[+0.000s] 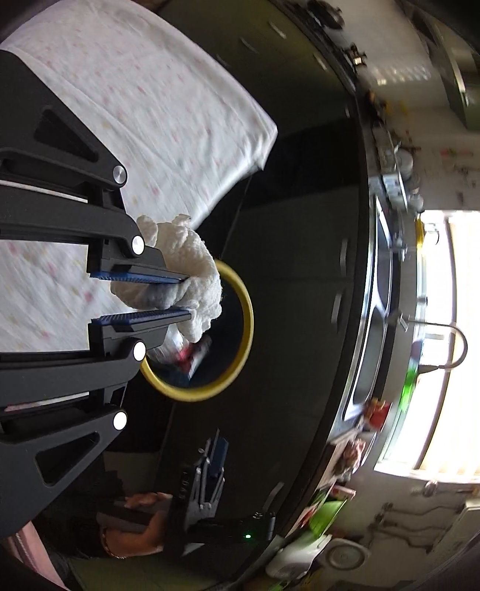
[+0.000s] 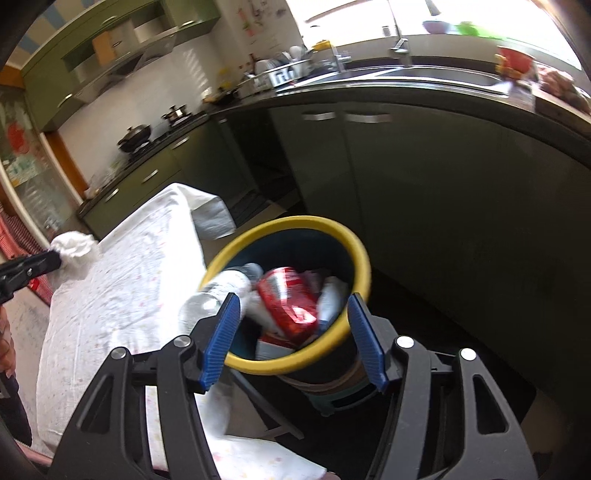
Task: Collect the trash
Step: 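Carry the tissue over the bin and open the left tool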
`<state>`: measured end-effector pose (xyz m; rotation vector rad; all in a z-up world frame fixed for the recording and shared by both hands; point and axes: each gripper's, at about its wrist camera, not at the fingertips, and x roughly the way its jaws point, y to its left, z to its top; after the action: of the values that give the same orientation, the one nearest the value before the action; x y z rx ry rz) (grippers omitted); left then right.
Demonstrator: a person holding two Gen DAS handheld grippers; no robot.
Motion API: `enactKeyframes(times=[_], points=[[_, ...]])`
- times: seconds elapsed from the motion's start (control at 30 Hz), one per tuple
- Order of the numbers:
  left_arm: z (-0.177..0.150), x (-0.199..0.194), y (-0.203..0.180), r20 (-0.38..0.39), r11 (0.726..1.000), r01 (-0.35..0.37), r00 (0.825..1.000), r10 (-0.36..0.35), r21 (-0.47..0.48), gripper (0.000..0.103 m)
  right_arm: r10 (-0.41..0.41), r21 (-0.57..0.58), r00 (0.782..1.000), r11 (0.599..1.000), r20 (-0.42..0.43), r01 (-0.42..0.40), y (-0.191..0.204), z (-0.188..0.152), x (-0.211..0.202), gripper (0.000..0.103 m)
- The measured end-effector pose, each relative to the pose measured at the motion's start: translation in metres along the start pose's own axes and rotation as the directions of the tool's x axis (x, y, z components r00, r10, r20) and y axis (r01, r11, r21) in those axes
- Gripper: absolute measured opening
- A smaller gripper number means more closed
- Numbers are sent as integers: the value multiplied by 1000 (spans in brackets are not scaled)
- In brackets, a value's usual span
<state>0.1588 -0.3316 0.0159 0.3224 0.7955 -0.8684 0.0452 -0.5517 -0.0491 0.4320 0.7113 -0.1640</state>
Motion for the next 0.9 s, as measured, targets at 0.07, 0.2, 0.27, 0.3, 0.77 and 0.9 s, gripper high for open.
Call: enactKeyframes(times=[0.07,0.2,0.27,0.3,0.77,0.9], points=[[18,28,-16,-24,999,49,999,-49,5,14,-14,18,1000,1000,5,14,-10,-1,-3,60],[45,88,-44,-85,996,94,992,-93,7,14,-26,43,1000,999,15,25,-26,0,-9,60],[54,117,-53,-117,995,98,988,-97,0,14,-31,48,999,998,22,30,-31,-1,-12,61],[58,133,-59,-142,994,110,984,-110,-8,14,-32,51,999,998,25,31,-33,-1,-13,62],[72,192,-63,-143,992,66,986,-81,-104,74,-27,63,999,998,22,26,-44,-4,-19,67],[64,162,-53,-117,991,85,988,-97,-106,83,-20,39,999,999,31,19,-31,-6,-25,69]])
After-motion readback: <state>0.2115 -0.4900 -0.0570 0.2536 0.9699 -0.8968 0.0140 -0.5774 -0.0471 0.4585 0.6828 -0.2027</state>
